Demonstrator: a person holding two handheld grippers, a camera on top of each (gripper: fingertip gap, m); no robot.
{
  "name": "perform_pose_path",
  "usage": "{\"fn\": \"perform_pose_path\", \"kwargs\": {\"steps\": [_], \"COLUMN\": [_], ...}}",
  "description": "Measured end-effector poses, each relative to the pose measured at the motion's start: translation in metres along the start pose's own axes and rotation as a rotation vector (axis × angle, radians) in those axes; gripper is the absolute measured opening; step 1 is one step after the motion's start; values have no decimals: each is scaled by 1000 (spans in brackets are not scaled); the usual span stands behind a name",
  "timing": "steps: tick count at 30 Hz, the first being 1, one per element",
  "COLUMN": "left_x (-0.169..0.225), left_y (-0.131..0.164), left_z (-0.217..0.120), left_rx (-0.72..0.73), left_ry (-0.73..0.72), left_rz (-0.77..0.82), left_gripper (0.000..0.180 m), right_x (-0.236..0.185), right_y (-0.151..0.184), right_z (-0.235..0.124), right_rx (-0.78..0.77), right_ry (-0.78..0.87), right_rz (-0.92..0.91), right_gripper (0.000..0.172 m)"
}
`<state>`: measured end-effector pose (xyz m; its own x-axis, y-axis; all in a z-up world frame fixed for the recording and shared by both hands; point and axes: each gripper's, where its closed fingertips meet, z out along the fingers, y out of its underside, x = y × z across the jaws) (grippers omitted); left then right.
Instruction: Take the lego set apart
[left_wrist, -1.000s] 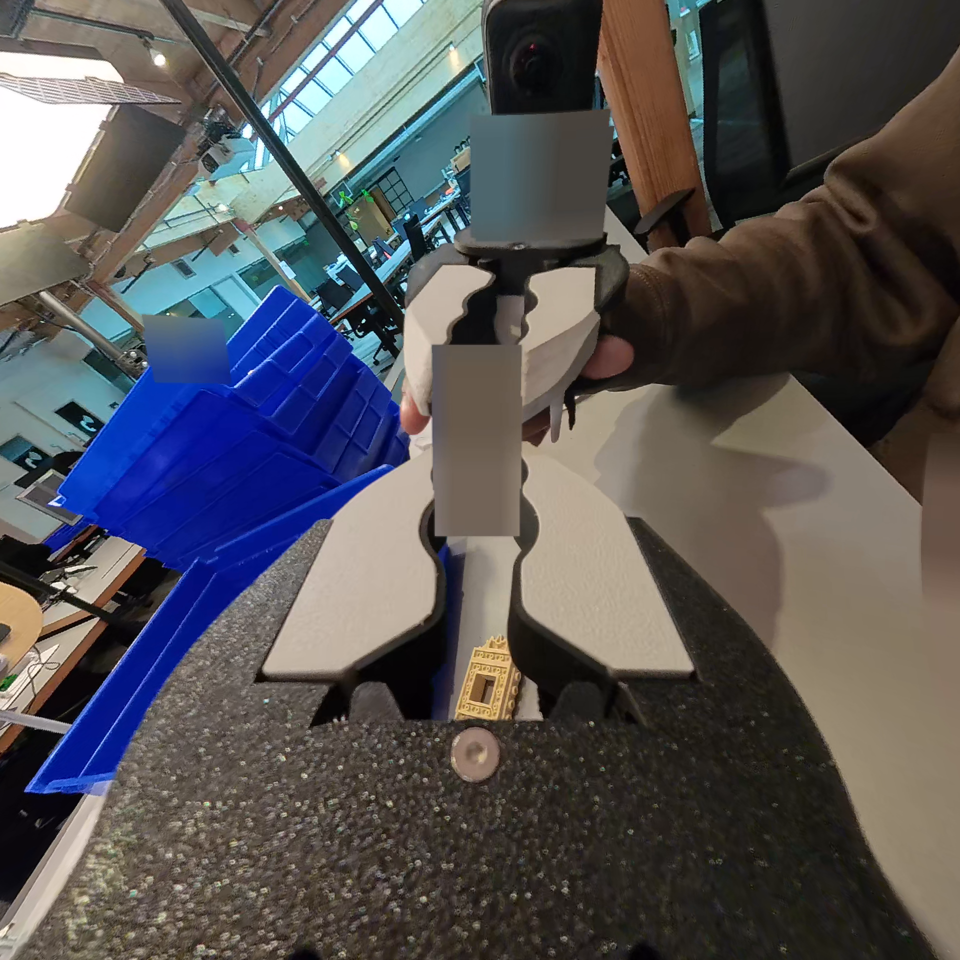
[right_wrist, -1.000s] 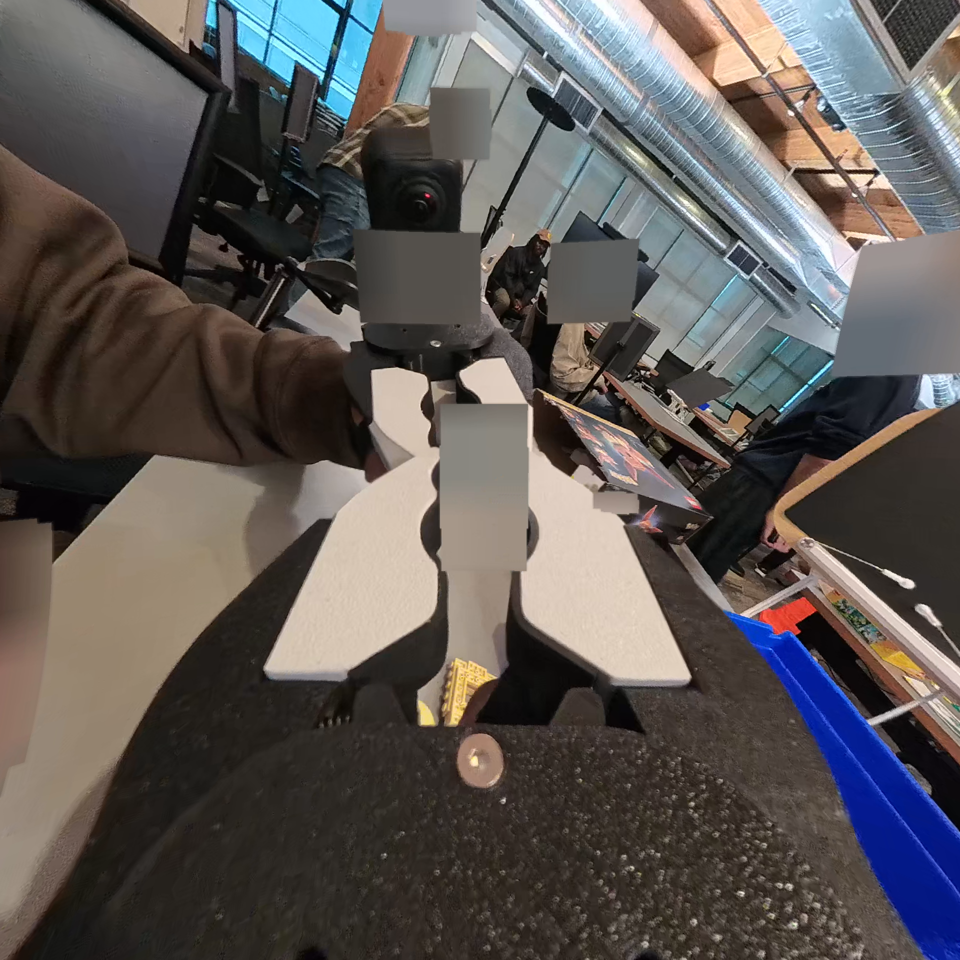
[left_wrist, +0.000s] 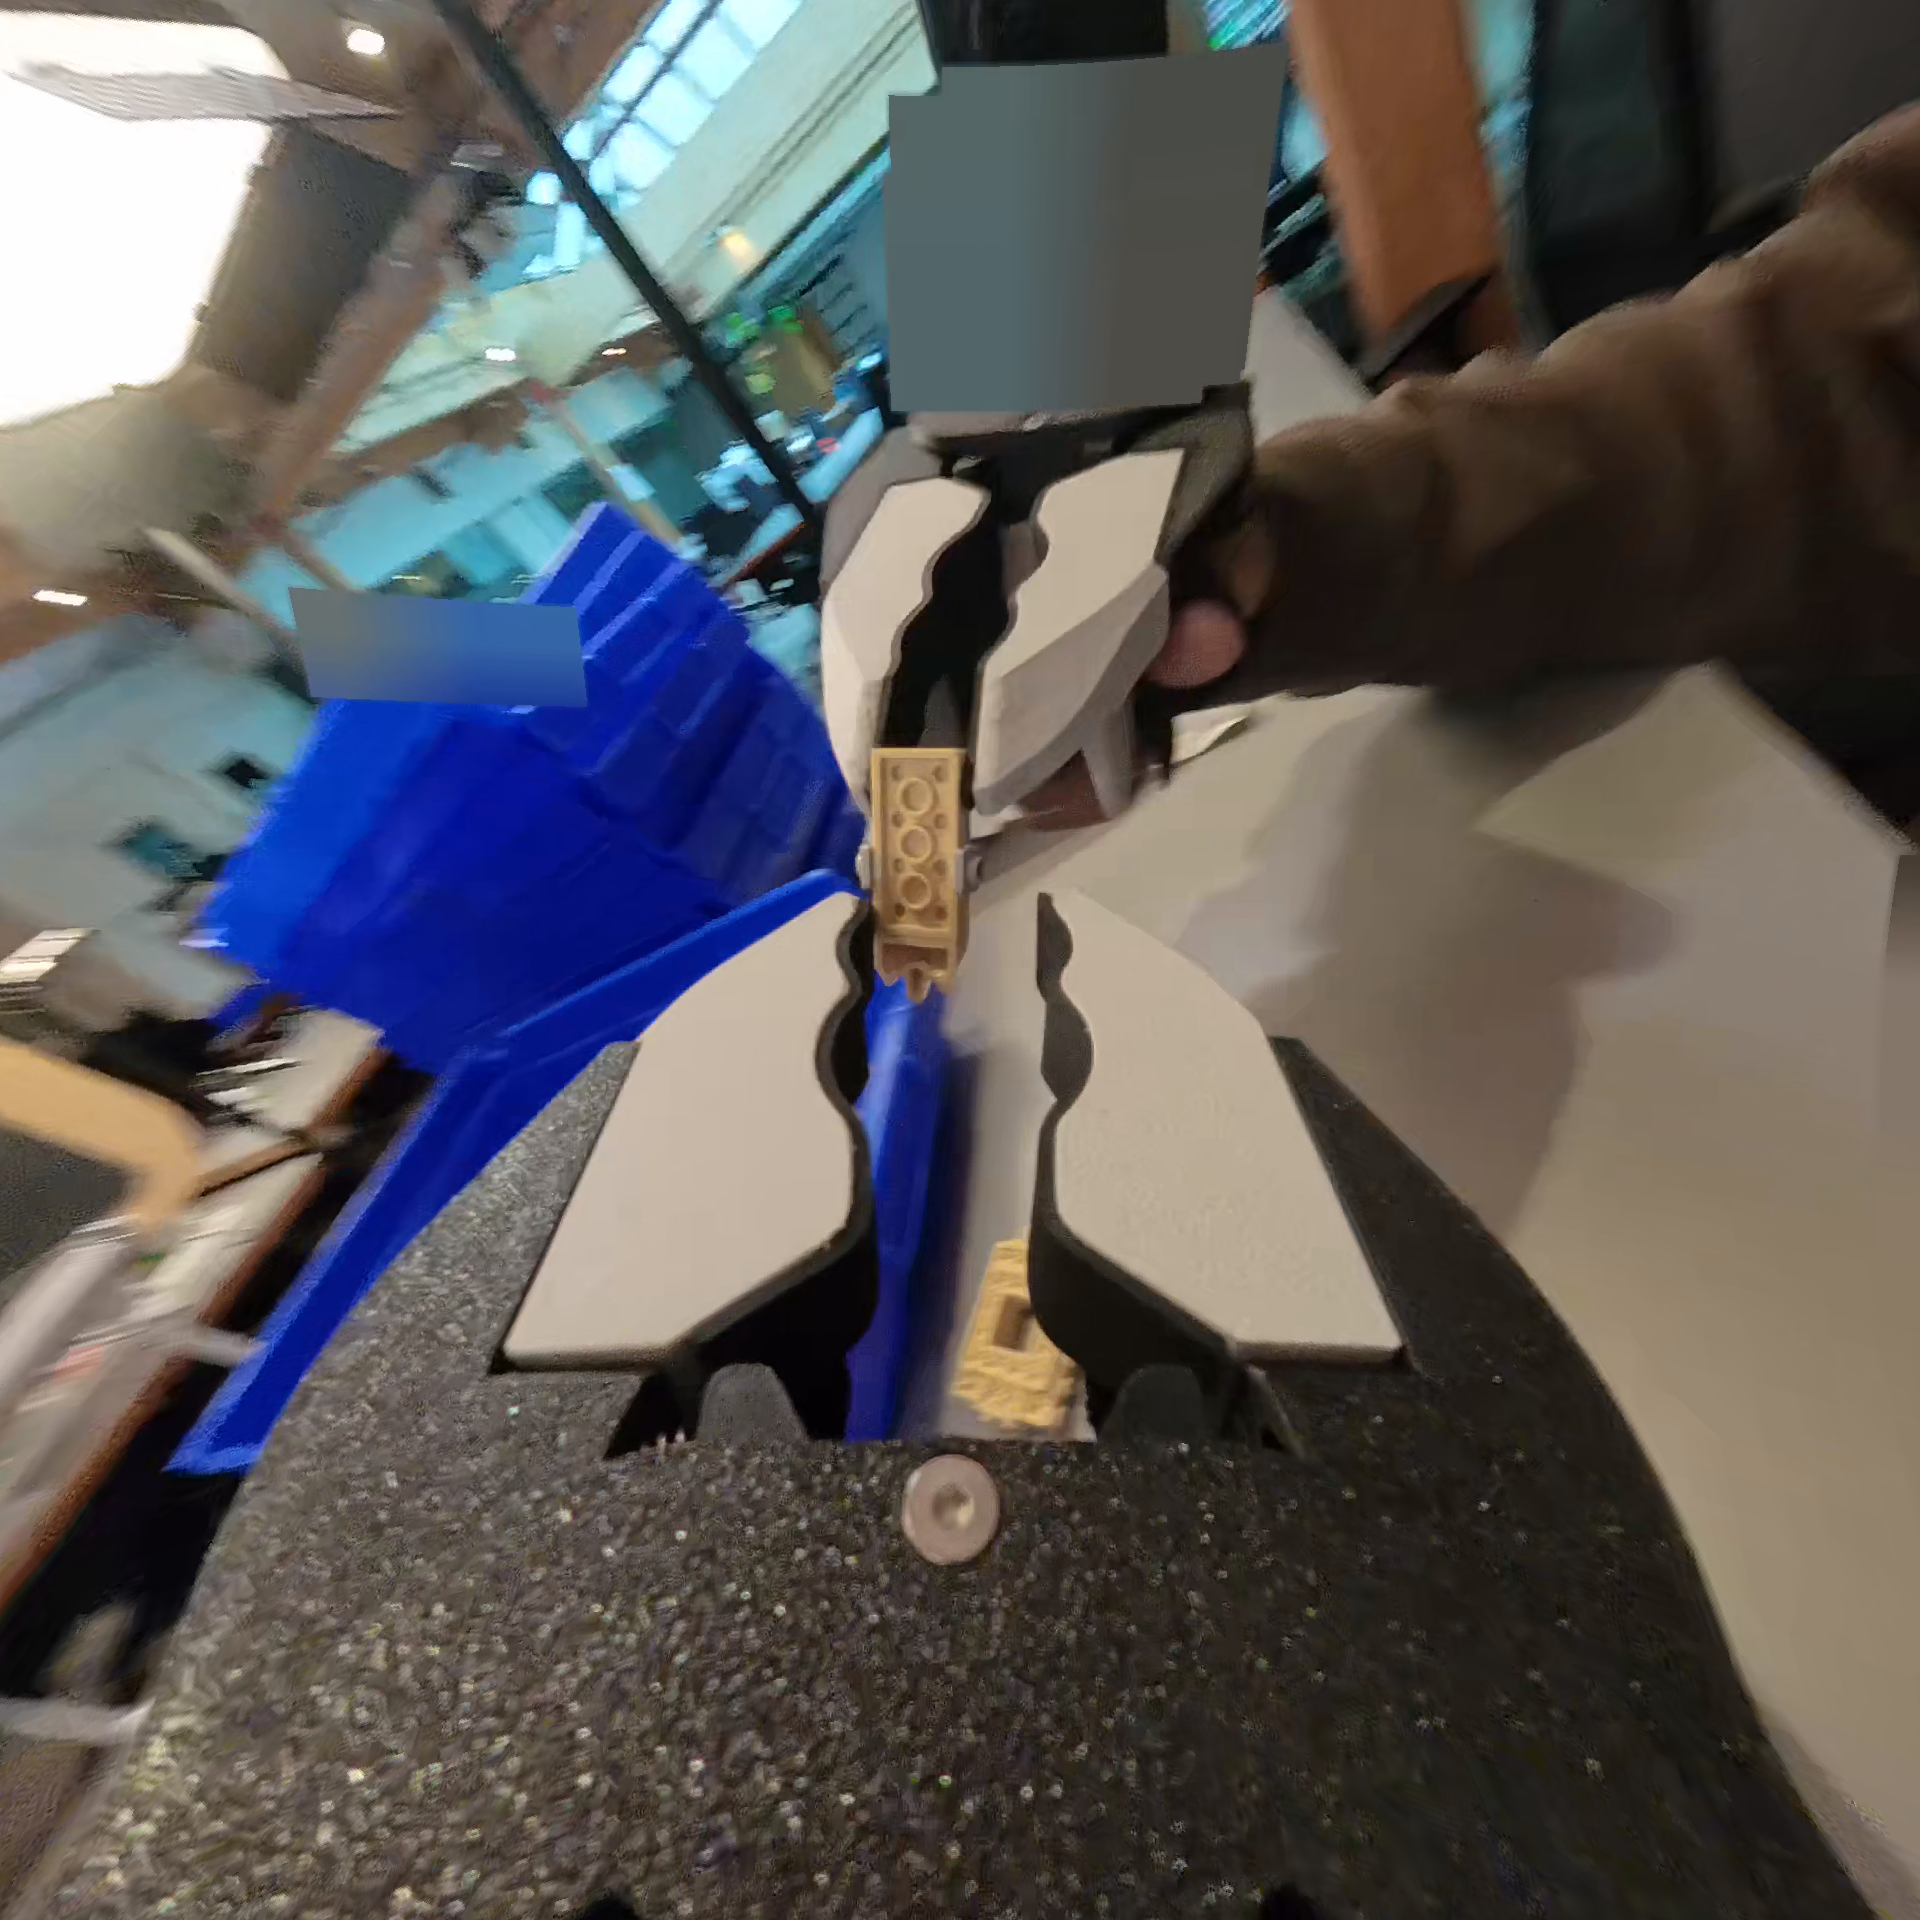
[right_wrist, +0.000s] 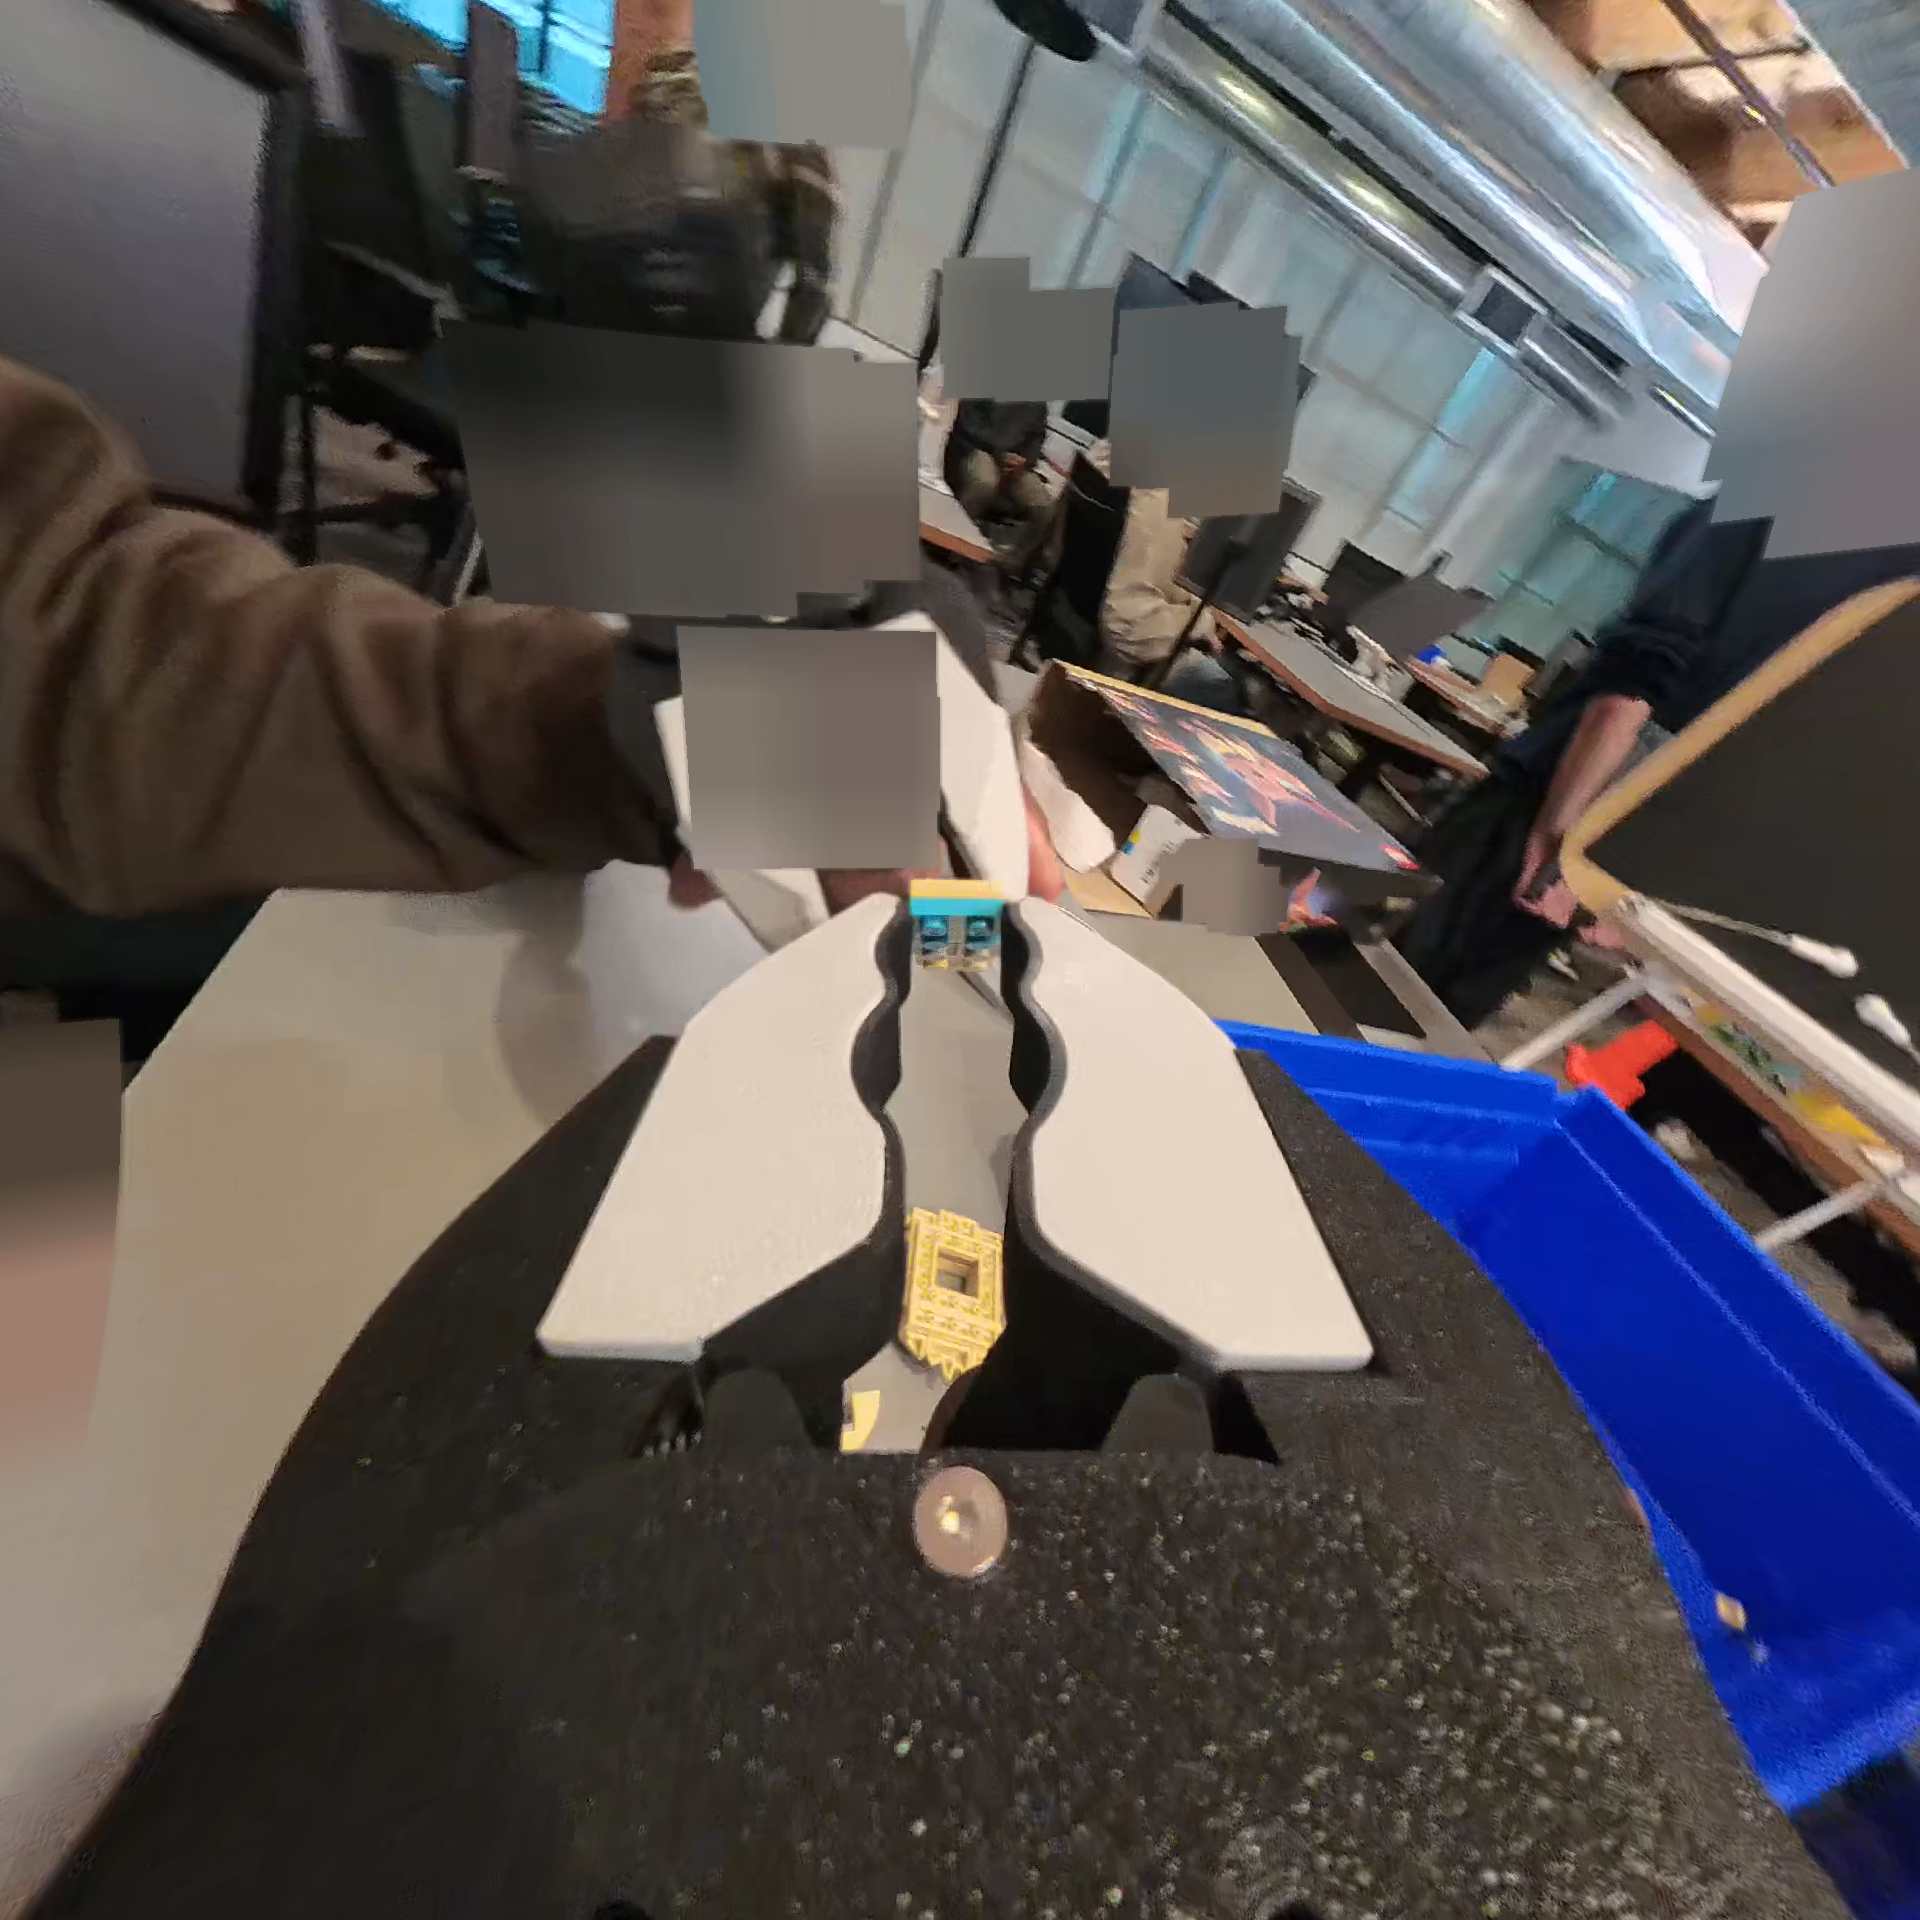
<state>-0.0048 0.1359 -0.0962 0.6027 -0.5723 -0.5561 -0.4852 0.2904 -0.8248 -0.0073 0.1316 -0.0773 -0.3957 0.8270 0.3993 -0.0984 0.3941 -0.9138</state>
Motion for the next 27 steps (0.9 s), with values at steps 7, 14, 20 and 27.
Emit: {"fn": "perform_pose_path", "kwargs": {"steps": [7,14,20,27], "left_x": [-38,-43,-46,-46], "left_y": [11,24,15,11], "left_z": [3,9,6,7], "left_rx": [-187,-291,-247,-243], "left_ry": [-393,-473,-522,-559], "left_rz": [350,428,381,384], "left_gripper": [29,19,9,9], "right_x": [30,25,26,25], "right_y": [8,14,8,5], "right_z": [5,16,14,12], "right_rx": [19,24,60,82], "right_ry": [154,159,150,152], "right_rz": [291,406,403,386], "right_gripper": [16,16,16,17]}}
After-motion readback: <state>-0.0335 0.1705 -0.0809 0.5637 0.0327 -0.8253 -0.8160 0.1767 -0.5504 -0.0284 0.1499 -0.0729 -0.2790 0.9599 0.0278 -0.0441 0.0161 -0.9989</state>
